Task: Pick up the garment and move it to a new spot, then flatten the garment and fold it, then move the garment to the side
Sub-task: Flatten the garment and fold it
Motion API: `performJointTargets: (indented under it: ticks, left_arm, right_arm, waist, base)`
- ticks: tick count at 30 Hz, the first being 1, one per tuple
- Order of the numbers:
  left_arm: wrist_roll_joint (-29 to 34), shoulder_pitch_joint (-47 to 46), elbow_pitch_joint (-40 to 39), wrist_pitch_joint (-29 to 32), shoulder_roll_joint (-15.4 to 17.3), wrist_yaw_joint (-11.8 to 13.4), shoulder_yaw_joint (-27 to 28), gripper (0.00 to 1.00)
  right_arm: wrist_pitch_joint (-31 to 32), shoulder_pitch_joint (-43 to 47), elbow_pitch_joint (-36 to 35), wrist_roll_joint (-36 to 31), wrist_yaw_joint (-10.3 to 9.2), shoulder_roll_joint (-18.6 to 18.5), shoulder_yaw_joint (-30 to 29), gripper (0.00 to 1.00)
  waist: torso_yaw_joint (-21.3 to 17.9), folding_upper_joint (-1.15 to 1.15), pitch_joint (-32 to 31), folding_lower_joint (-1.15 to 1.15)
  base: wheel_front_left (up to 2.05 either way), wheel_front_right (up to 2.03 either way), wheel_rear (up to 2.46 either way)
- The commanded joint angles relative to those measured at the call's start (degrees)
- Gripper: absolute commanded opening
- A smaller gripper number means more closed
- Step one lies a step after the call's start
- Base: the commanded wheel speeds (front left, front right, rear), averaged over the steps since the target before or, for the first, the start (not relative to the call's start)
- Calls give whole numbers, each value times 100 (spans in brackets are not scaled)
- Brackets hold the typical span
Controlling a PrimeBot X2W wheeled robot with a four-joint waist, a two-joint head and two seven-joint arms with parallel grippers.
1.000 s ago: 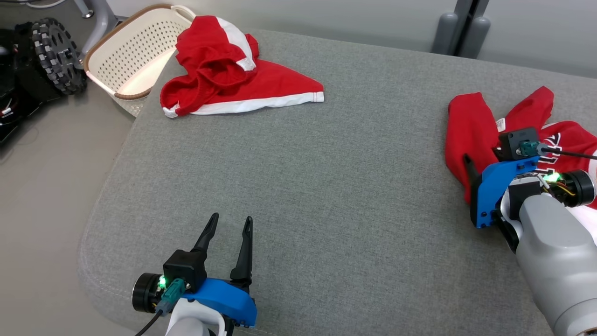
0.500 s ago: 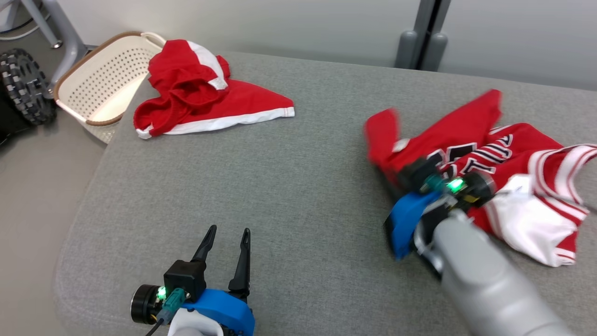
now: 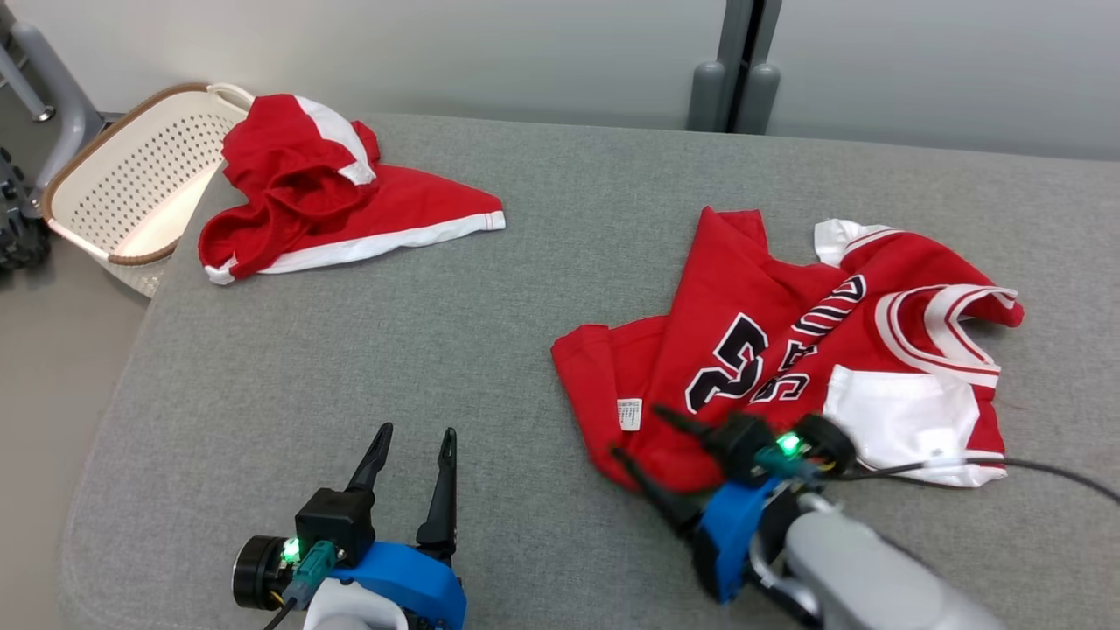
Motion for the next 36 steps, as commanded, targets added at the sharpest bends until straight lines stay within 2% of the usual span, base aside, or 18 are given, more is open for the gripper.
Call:
performJointTargets:
  ticks: [1,5,8,11,15,20,26,29,30,31,34,35,36]
  left_arm:
    - [34,10,-5,-16,12,-14,12,100]
    - [52,64,7,-16,11,-24,43,100]
    - [52,94,2,-16,7,-24,60,100]
    - [53,119,-10,-16,9,-22,94,100]
    - [63,113,-46,-16,10,-41,117,100]
    - [106,32,-63,-16,14,-48,131,100]
    - [131,-74,-31,-16,12,-87,116,100]
    - [150,-104,-26,-16,8,-86,110,100]
    - [149,-105,-23,-16,9,-83,113,100]
    - [151,-106,-19,-16,7,-82,118,100]
    - [149,-109,-6,-16,5,-70,140,100]
    - [153,-104,-5,-16,6,-62,150,100]
    - [151,-95,-5,-16,7,-59,161,100]
  right_arm:
    - [-26,-42,-89,46,1,-179,-150,100]
    - [-27,124,-437,-52,1,-457,-1067,100]
    - [-27,442,-491,-221,1,-615,-2004,100]
    - [-28,760,-497,-380,2,-652,-2897,100]
    - [119,1137,-425,-712,2,-677,-3780,100]
    - [523,1166,-300,-1059,2,-559,-4473,100]
    - [1038,823,169,-1367,1,-468,-4906,100]
    - [1155,628,393,-1377,2,-367,-4926,100]
    - [1164,569,456,-1355,1,-371,-4935,95]
    - [1202,532,518,-1319,1,-366,-4913,47]
    - [1192,430,617,-1184,1,-340,-4750,9]
    - [1132,405,604,-1146,1,-356,-4689,0]
    - [1069,402,582,-1103,1,-364,-4606,0]
  waist:
    - [-47,1,-38,0]
    - [-126,1,-121,0]
    - [-166,1,-178,0]
    - [-204,1,-213,0]
    - [-250,1,-182,0]
    - [-277,1,-65,0]
    - [-232,1,78,0]
    - [-194,1,125,0]
    - [-186,1,134,0]
    - [-180,1,138,0]
    - [-188,1,135,0]
    - [-199,1,127,0]
    - [-221,1,112,0]
  base:
    - [0,0,0]
    - [0,0,0]
    - [0,0,0]
    - [0,0,0]
    - [0,0,0]
    - [0,0,0]
    - [0,0,0]
    - [0,0,0]
    - [0,0,0]
    - [0,0,0]
    - [0,0,0]
    - [0,0,0]
    - [0,0,0]
